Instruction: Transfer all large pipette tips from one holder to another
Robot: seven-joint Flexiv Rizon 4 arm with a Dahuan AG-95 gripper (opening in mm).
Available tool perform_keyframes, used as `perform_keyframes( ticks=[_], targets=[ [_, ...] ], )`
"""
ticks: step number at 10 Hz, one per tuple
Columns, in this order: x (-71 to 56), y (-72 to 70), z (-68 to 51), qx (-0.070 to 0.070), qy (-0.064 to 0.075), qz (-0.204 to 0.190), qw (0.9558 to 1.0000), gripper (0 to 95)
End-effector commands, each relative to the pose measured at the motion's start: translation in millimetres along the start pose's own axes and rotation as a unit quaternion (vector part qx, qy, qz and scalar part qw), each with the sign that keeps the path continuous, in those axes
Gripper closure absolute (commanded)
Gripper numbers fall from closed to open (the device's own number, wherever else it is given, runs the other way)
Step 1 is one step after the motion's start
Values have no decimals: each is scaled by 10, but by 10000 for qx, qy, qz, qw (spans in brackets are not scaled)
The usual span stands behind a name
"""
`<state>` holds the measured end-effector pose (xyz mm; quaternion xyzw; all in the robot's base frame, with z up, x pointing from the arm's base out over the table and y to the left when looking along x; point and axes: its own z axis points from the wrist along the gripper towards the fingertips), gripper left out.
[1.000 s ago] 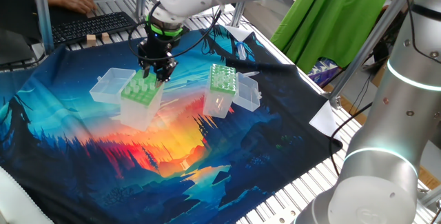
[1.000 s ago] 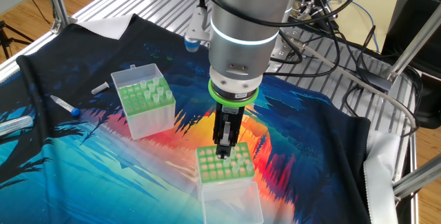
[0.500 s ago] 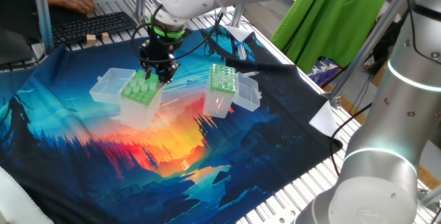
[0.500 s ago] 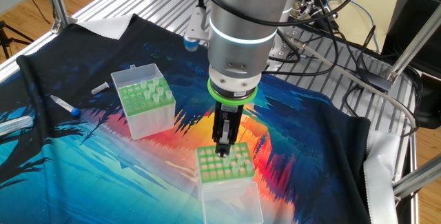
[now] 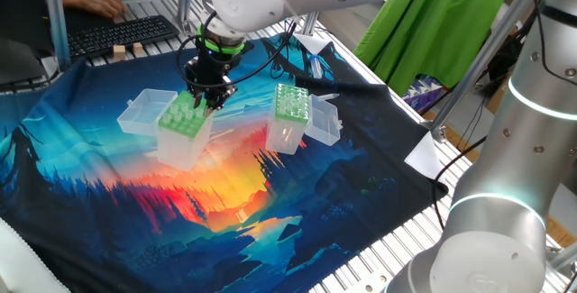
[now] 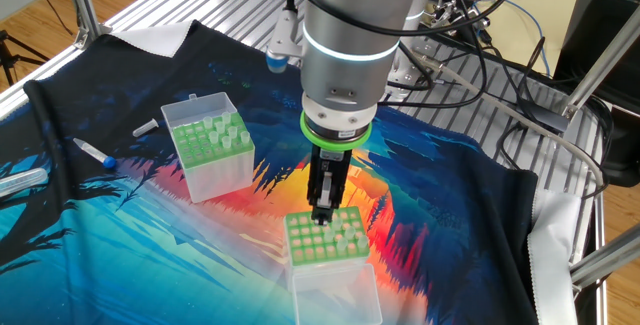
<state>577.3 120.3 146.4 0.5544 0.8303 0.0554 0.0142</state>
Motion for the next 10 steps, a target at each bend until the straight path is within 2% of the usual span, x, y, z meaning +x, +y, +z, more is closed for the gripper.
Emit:
perform_keyframes(
  ticks=[1,9,10],
  targets=[
    [8,11,-9,3,-4,40,10000,760],
    [27,61,-17,-68,28,57,10000,760],
    [27,61,-17,-77,-10,-1,10000,950]
  ],
)
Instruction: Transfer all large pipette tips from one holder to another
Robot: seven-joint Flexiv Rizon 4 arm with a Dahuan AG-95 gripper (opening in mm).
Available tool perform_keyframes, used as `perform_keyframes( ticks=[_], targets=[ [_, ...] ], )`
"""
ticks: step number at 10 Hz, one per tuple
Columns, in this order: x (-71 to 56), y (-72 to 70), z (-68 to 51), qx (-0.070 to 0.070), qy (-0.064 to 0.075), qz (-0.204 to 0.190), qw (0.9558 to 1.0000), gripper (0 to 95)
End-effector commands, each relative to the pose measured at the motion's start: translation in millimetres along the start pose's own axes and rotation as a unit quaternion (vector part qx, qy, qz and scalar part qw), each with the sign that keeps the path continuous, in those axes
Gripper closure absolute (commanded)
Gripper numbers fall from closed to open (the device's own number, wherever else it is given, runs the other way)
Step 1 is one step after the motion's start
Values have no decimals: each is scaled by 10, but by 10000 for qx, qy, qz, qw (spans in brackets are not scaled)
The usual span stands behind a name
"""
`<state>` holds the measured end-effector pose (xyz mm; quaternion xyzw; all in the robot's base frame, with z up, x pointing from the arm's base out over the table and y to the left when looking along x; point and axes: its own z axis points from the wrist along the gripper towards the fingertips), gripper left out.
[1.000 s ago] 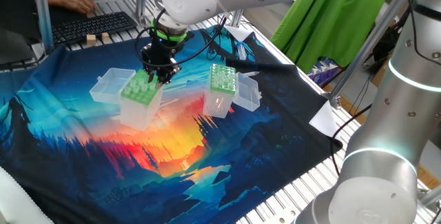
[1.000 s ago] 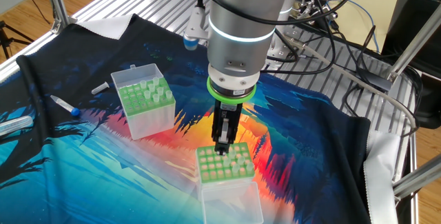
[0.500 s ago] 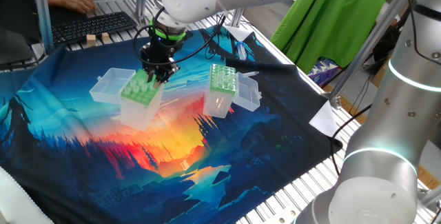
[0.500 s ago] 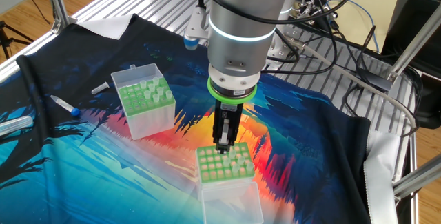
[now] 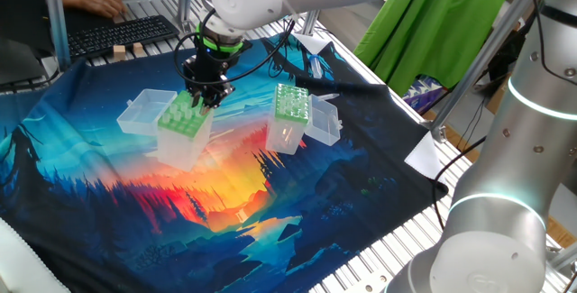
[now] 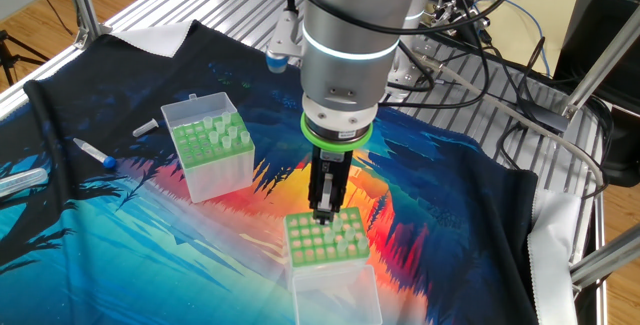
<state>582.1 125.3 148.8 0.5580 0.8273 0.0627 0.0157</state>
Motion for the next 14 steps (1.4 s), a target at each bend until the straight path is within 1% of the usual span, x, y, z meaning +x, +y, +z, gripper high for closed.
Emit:
perform_keyframes(
  ticks=[1,2,4,6,9,10,12,13,14],
  targets=[
    [-1,-5,-1,-33,-73,-69,9999,950],
    [-1,-5,-1,-56,-107,-117,9999,950],
    [-1,-6,-2,-62,-116,-181,9997,950],
    [7,-8,-9,-44,-130,-266,9996,950],
    [53,-21,-56,16,-160,-393,9991,950],
    [58,-27,-65,51,-136,-469,9988,950],
    [61,-36,-81,59,-90,-541,9985,950],
    [75,-34,-128,47,-45,-577,9983,950],
    [86,-32,-168,52,-30,-632,9980,950]
  ],
)
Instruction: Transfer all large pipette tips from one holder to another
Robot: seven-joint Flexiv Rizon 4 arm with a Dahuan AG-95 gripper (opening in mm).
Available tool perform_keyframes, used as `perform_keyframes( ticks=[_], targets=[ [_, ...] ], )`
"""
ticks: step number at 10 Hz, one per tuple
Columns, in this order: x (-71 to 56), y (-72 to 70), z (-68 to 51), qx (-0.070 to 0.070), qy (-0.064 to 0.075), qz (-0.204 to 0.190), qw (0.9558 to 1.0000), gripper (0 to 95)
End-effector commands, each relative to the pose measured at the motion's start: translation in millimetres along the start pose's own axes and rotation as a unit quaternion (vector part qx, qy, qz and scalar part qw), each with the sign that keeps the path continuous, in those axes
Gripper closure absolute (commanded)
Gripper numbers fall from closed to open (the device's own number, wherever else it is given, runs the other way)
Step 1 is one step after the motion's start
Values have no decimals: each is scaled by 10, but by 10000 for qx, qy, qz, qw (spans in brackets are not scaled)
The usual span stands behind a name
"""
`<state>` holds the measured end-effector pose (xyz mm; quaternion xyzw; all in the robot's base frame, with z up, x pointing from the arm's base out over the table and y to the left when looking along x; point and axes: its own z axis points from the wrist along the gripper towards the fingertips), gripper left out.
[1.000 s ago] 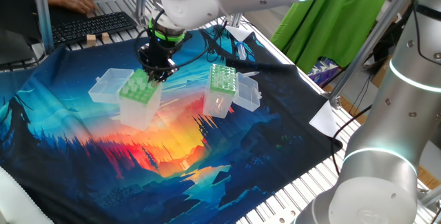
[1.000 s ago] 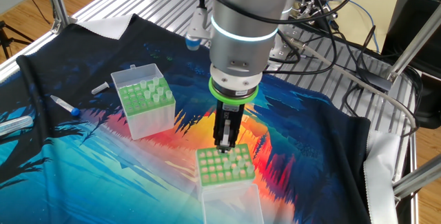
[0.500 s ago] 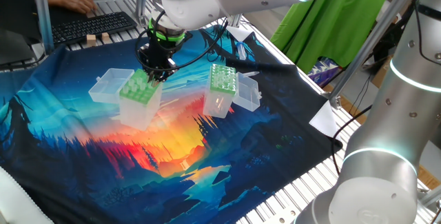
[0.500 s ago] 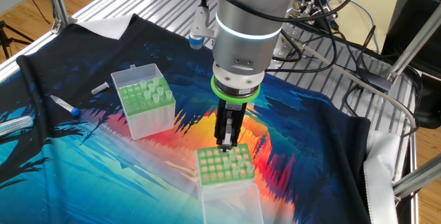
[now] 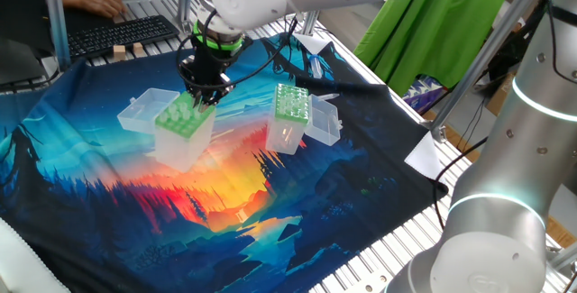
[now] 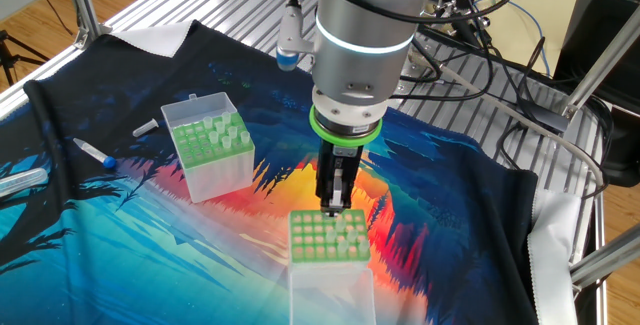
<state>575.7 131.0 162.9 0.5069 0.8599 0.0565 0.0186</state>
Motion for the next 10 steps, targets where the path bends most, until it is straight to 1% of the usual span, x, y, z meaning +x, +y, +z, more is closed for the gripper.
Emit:
perform_keyframes(
  ticks=[1,3,4,5,7,9,10],
  targets=[
    [23,-6,-101,3,20,-91,10000,950],
    [45,-1,-207,-15,49,-181,9998,950],
    [48,-1,-226,-10,43,-207,9998,950],
    [61,3,-319,-20,40,-324,9995,950],
    [67,12,-418,-23,34,-428,9991,950],
    [51,38,-698,-20,94,-595,9982,950],
    [48,40,-780,-8,83,-650,9979,950]
  ],
)
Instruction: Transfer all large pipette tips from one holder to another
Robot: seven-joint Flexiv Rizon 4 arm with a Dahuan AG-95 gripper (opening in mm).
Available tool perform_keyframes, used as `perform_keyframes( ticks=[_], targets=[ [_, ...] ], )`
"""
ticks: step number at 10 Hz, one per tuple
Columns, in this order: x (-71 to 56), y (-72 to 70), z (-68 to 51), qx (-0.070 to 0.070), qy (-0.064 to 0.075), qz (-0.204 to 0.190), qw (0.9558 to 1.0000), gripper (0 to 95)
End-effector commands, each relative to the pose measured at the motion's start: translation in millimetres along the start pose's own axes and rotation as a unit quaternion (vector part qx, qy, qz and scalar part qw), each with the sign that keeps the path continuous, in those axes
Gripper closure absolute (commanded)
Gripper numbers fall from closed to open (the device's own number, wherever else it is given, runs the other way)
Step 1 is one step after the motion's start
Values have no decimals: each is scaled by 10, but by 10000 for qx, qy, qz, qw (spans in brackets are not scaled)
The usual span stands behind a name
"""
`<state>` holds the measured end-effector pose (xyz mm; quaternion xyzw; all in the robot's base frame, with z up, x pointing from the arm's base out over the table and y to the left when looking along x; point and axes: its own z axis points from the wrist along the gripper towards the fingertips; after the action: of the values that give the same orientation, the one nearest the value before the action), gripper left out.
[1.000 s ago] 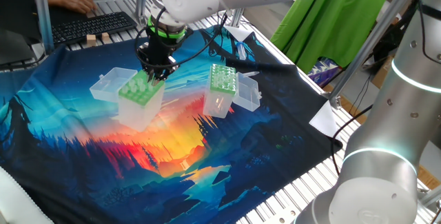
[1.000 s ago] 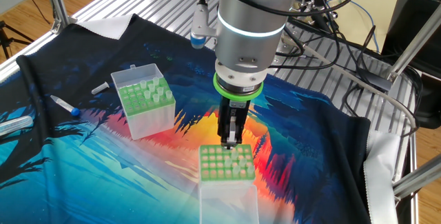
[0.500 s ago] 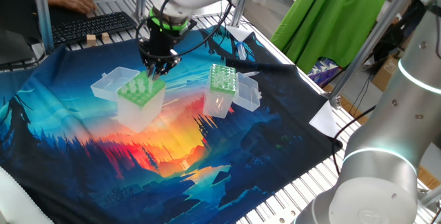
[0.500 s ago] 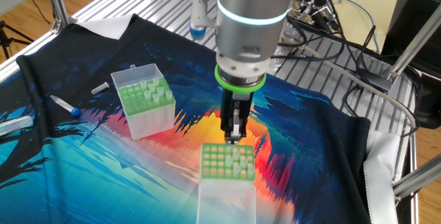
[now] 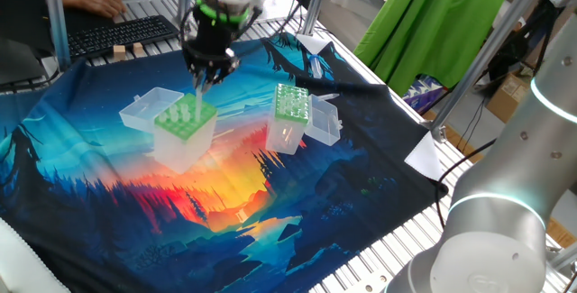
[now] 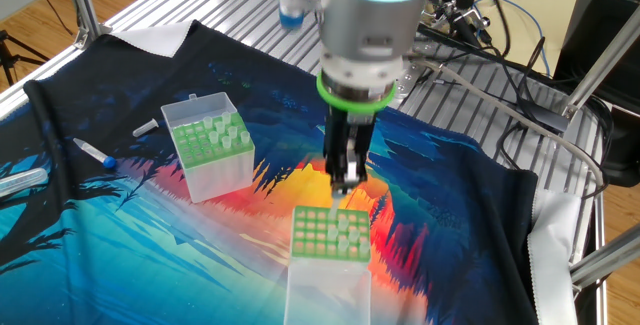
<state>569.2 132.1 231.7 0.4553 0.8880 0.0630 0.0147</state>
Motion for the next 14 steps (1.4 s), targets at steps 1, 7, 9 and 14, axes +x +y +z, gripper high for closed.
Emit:
perform_keyframes(
  ticks=[1,7,9,14],
  targets=[
    [-17,24,-194,32,-18,-102,9999,950],
    [-108,156,-700,0,133,-205,9997,950],
    [-136,140,-774,44,137,-447,9989,950],
    [-662,114,-828,75,111,-1192,9928,950]
  ],
)
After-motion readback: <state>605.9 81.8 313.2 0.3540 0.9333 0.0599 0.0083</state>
